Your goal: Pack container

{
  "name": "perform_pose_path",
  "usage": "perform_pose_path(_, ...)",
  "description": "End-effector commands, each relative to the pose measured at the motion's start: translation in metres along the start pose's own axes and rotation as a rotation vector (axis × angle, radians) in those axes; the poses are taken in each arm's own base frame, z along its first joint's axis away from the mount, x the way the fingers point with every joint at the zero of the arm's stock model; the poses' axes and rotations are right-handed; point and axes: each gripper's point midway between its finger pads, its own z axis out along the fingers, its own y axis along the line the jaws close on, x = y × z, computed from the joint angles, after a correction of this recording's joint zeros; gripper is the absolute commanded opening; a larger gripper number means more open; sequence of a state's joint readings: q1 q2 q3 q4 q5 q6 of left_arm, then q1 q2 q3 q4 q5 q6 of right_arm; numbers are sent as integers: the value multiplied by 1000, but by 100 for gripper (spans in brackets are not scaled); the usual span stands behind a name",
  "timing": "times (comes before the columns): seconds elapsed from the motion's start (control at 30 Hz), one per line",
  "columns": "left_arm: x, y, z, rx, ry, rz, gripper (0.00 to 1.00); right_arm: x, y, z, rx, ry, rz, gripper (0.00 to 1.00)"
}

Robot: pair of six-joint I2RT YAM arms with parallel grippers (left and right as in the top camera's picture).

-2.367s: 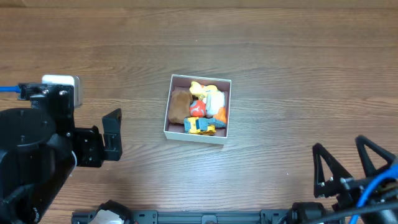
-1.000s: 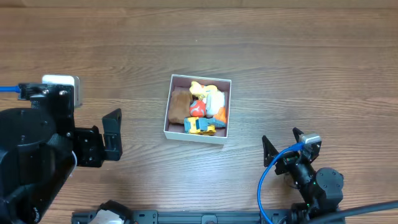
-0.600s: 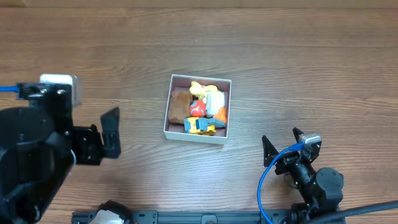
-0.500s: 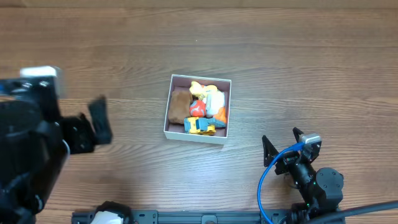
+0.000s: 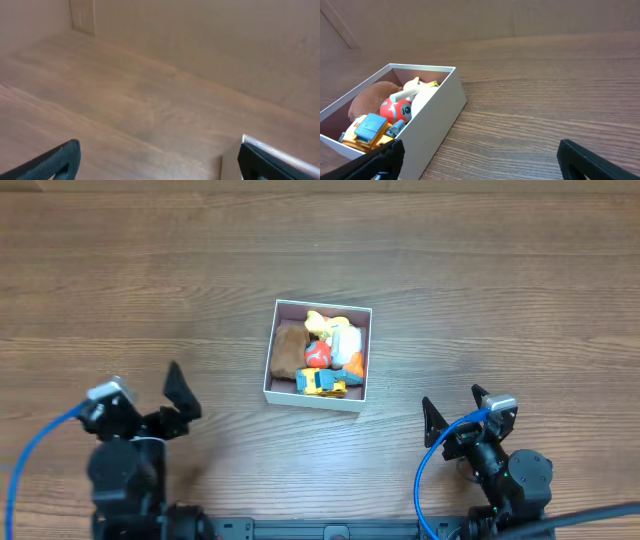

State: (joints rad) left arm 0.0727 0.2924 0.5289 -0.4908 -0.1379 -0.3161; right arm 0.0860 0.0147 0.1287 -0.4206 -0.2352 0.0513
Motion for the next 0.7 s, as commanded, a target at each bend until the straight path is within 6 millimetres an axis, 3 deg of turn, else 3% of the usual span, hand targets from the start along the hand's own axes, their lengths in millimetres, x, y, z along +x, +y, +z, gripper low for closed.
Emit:
perform_pose_path(0.0,36,8,12,31,-54,-88,100,0,0,0,-2,-6,-9,100)
perform_pose_path(0.23,83,22,29,29,-45,-127,100,0,0,0,-2,-6,-9,100)
perform_pose_path(0.67,87,22,32,38,-69,-130,100,0,0,0,-2,-6,-9,100)
